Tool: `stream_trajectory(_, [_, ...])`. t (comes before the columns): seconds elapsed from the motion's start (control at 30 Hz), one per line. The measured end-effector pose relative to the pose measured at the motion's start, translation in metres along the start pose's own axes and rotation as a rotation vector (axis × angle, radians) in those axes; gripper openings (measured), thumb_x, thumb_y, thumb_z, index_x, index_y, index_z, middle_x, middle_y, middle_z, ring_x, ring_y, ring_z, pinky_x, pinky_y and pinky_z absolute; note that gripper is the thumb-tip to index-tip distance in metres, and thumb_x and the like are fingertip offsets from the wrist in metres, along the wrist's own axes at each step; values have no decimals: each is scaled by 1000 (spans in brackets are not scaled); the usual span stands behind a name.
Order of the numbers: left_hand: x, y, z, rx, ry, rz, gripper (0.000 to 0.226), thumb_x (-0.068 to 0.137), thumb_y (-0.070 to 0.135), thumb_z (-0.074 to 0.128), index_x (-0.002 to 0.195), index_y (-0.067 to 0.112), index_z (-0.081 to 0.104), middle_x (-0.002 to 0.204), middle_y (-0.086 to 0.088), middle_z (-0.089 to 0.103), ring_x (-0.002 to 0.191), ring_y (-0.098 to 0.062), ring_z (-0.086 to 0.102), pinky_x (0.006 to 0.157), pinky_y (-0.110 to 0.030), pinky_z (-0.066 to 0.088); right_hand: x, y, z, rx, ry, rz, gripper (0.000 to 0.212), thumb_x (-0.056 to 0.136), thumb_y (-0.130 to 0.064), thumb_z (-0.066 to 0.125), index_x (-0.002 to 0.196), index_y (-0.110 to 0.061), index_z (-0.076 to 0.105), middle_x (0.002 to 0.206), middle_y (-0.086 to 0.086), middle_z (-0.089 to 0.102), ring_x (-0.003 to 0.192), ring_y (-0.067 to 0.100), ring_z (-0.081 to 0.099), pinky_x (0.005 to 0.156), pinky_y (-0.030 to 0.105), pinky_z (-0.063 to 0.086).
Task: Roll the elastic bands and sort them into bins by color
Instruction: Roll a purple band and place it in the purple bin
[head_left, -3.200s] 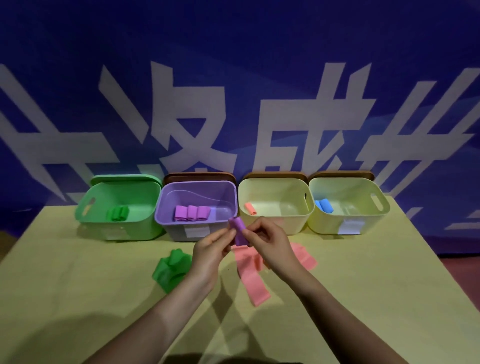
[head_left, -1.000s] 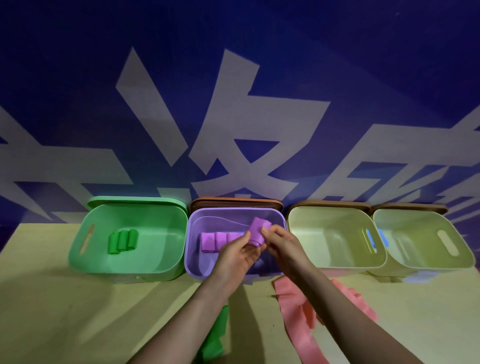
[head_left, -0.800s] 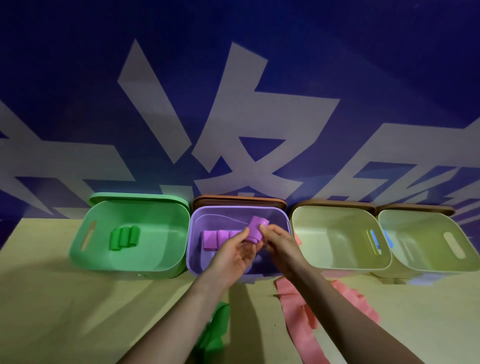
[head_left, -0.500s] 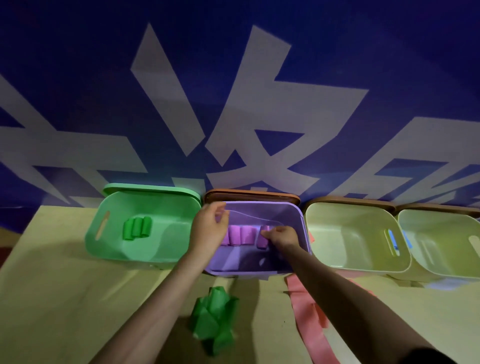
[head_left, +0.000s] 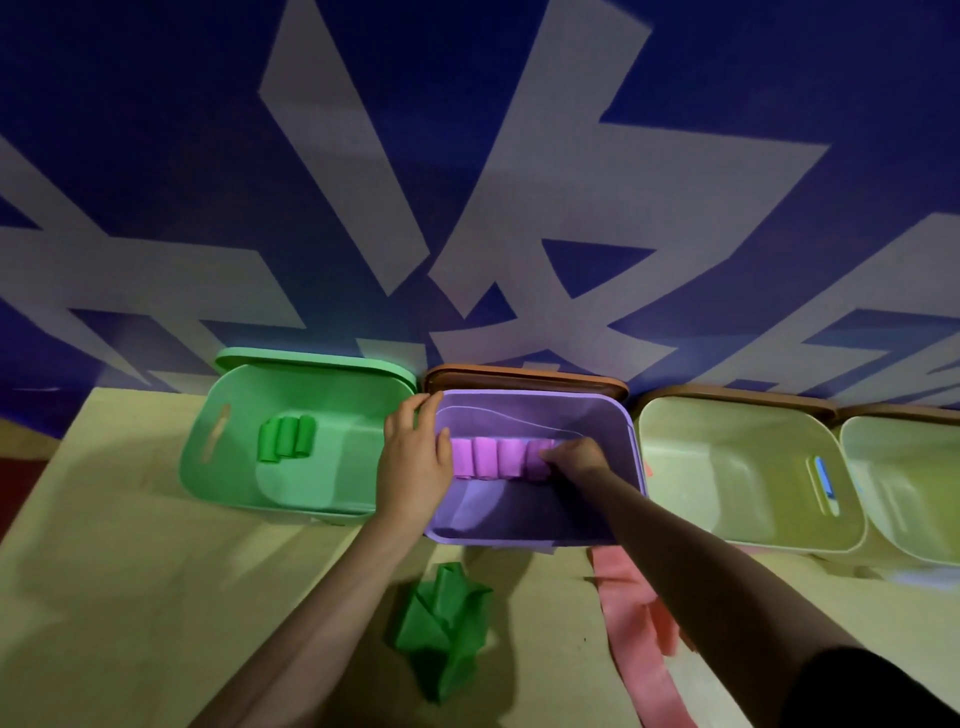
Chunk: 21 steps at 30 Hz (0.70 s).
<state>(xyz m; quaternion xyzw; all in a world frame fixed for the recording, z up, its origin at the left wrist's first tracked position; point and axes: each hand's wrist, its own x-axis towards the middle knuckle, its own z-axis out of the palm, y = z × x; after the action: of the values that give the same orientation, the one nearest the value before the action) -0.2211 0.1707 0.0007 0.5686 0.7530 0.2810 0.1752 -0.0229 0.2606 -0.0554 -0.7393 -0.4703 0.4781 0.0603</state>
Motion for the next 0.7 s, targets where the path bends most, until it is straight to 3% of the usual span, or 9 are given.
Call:
stream_trajectory(0.07, [0,-1,0,3,3,5,47,94,11,51,140,13,43,138,-6,42,124,-23,39,100,-32,40,-2,-1,1,-69,27,1,27,88,-21,65,105,1,65,101,13,66,85,23,57,67,24,40])
stream_trajectory(0.17, [-1,-1,1,-1,2,2,48,94,11,51,141,13,43,138,-6,42,125,-23,38,98,-31,41,-3,4,1,-78,54,-2,34,88,-19,65,115,2,62,114,17,64,105,31,61,60,22,39])
stream_trajectory(0.33, [-1,-1,2,0,-2,11,49,93,11,52,141,13,43,137,-6,42,125,-23,38,97,-30,41,-4,4,2,-217,141,-50,29,87,-25,66,102,-1,65,97,15,64,103,32,62,73,27,42])
stream_trajectory(0.53, [-1,-3,1,4,-6,10,49,93,13,53,141,13,43,137,-6,42,124,-24,39,95,-31,41,-11,-6,-2,-425,209,-125,21,93,-20,55,106,-5,63,106,13,65,102,30,61,90,36,50])
stream_trajectory(0.7, [-1,-3,0,-3,-23,10,51,93,13,53,142,14,42,138,-6,41,126,-23,38,96,-30,41,-15,0,-3,-434,199,-169,21,93,-20,54,102,-5,67,101,14,68,95,30,63,87,37,52])
